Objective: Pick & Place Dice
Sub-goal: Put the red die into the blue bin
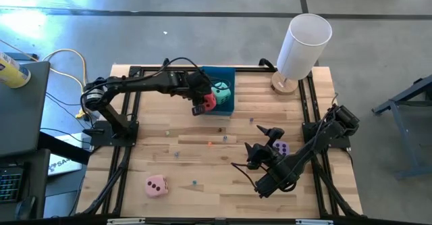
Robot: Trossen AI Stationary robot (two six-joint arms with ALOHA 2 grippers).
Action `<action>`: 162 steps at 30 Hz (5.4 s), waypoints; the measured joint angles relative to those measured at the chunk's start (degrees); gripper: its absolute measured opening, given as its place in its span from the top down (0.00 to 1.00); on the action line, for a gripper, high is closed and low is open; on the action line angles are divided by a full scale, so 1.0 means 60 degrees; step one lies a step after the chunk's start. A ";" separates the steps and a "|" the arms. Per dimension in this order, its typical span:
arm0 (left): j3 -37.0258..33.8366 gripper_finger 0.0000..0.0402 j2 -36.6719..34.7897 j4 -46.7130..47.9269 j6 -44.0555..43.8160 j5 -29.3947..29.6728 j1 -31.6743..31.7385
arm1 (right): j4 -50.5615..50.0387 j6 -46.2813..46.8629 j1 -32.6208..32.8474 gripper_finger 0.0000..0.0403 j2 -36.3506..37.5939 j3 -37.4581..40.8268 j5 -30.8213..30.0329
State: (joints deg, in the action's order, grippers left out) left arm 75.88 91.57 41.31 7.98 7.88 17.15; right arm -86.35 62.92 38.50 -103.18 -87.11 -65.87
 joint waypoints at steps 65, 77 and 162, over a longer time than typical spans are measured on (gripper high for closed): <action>0.0011 0.64 0.0472 -0.0318 0.1132 0.2721 -0.2239 | 0.0142 0.0044 -0.0008 0.01 0.0000 0.0455 0.0000; 0.0015 0.65 -0.1115 0.0389 -0.2393 0.0931 -0.3960 | 0.0348 0.0040 -0.0008 0.01 0.0000 0.0459 0.0000; -0.2240 0.65 -0.0657 -0.3474 0.0025 0.2076 -0.1146 | 0.3645 -0.3530 -0.0189 0.01 0.0000 0.0459 0.1047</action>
State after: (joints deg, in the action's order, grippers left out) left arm 62.43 87.63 20.47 8.13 20.34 10.27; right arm -64.47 41.74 37.37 -103.18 -84.36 -59.58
